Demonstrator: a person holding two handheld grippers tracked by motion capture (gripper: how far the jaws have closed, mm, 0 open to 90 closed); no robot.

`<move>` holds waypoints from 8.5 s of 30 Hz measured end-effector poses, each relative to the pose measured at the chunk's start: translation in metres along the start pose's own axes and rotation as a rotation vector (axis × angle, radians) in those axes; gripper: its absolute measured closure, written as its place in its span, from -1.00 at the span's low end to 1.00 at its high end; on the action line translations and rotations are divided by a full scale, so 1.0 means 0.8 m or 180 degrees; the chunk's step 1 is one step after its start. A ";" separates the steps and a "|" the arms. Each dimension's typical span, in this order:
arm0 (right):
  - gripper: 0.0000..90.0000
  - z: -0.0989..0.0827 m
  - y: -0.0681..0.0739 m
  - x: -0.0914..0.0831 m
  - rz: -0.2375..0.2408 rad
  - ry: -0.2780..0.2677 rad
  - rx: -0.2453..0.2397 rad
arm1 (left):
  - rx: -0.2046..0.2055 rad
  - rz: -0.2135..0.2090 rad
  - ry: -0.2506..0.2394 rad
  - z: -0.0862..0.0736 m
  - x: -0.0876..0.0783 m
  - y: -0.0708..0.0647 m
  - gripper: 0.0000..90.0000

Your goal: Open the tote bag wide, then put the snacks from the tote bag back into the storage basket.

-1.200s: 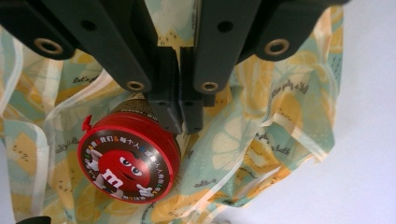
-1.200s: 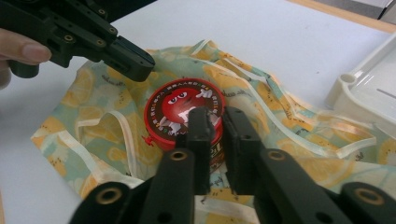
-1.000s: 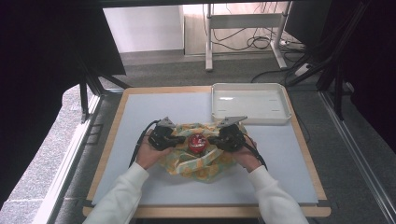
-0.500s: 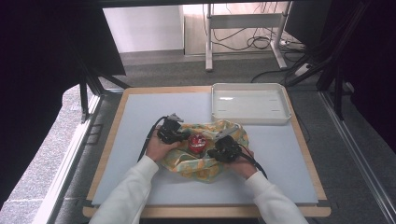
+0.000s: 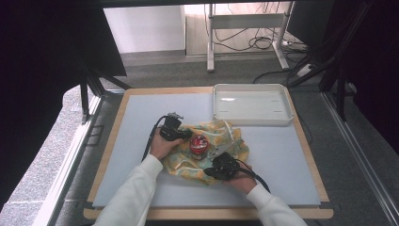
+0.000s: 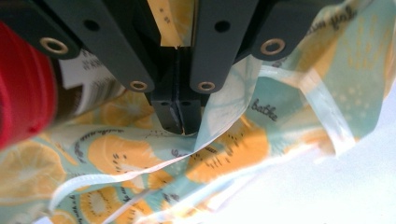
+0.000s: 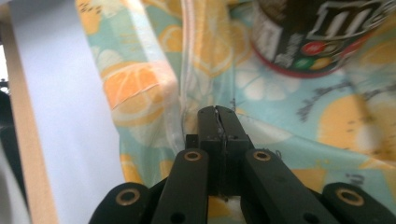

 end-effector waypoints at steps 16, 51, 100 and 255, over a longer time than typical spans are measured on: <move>0.98 0.008 -0.008 -0.017 -0.0212 -0.0254 0.0049 | 0.0040 -0.0063 -0.0022 0.001 -0.020 -0.010 1.00; 0.98 0.058 -0.055 -0.084 -0.0559 -0.0910 0.0343 | 0.0123 -0.0085 -0.0425 -0.075 -0.152 -0.027 0.98; -0.42 0.080 -0.049 -0.050 -0.0644 -0.0483 0.0315 | 0.0137 0.0305 -0.0546 -0.087 -0.158 -0.023 -0.31; -0.43 0.142 -0.186 -0.148 -0.1134 -0.0807 0.0537 | 0.0132 0.0236 -0.0405 -0.087 -0.148 -0.019 -0.31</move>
Point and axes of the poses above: each handheld gripper's, and its own axes: x roughly forward along the jaws, z roughly out of its top, y roughly to its left, the point moved 6 cm from there along x, roughly forward along the jaws, and after that the axes turned 11 degrees about -x, right-handed, at the moved point
